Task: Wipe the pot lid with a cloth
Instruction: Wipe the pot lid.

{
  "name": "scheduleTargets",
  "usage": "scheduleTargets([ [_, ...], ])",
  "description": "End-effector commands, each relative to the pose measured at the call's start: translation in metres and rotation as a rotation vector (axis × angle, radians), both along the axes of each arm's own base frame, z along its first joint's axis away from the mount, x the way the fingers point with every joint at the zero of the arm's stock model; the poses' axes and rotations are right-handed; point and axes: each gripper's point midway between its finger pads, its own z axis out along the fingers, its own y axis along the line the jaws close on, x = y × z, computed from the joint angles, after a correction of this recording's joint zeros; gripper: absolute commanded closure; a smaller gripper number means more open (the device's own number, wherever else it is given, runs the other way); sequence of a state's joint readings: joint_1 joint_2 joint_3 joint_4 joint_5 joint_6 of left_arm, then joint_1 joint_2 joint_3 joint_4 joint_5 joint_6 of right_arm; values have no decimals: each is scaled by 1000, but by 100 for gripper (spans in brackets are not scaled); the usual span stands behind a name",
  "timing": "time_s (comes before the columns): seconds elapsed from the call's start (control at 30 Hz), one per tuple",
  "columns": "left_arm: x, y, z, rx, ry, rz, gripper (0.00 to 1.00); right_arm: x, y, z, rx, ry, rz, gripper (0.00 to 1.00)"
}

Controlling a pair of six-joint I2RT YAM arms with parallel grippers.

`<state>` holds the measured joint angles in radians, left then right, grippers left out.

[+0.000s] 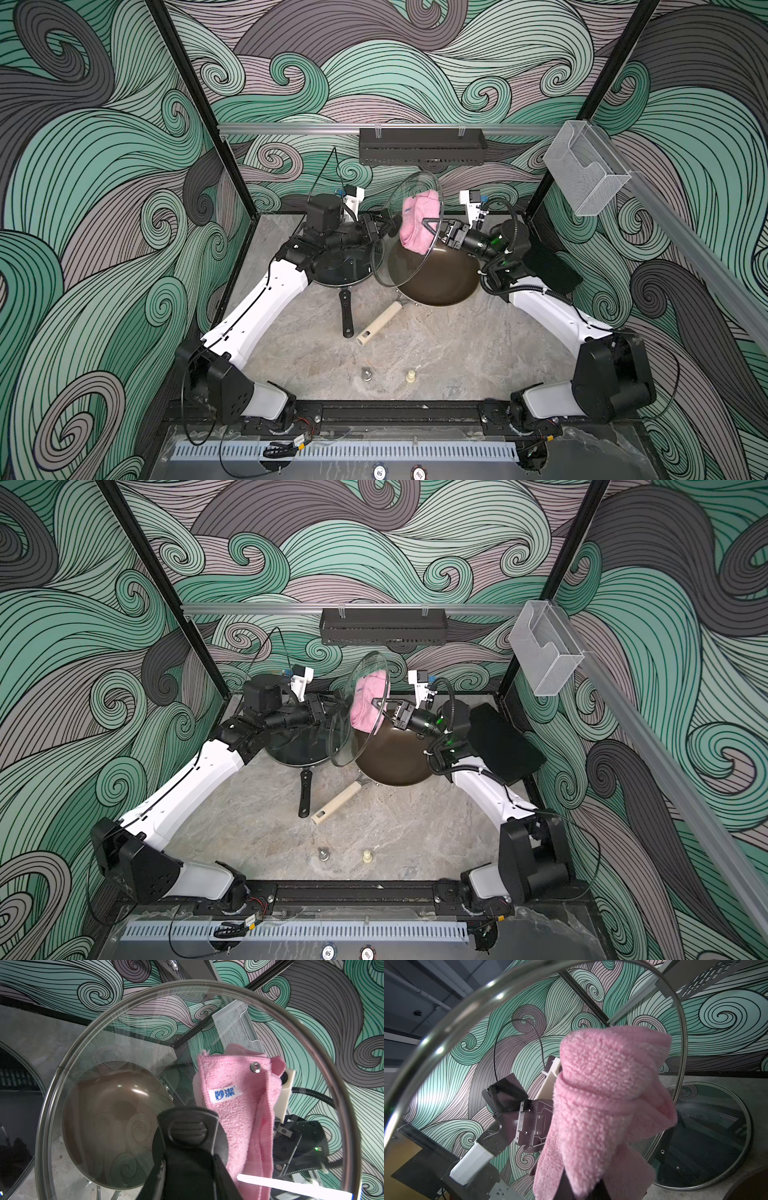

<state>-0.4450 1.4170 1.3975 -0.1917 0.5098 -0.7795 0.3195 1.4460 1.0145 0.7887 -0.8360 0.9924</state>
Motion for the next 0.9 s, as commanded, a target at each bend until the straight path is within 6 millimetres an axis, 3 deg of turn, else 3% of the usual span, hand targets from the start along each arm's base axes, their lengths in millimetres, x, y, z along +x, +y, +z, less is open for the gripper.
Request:
scheduleTargets([
  [0.0, -10, -6, 77, -168, -210, -72, 100, 1, 0, 23, 50, -49, 14, 100],
  [0.27, -16, -13, 101, -291, -196, -131, 100, 26, 6, 7, 56, 8, -28, 100],
  [0.3, -8, -17, 92, -288, -174, -130, 100, 27, 10, 5, 54, 12, -23, 100],
  [0.37, -7, -18, 96, -299, -177, -134, 100, 27, 16, 0, 47, 20, -16, 100],
  [0.63, -1, -18, 112, -302, -224, -118, 100, 14, 46, -25, -5, 58, 34, 100],
  [0.87, 17, -14, 108, -255, -239, -56, 100, -12, 55, -40, -22, 83, 60, 100],
])
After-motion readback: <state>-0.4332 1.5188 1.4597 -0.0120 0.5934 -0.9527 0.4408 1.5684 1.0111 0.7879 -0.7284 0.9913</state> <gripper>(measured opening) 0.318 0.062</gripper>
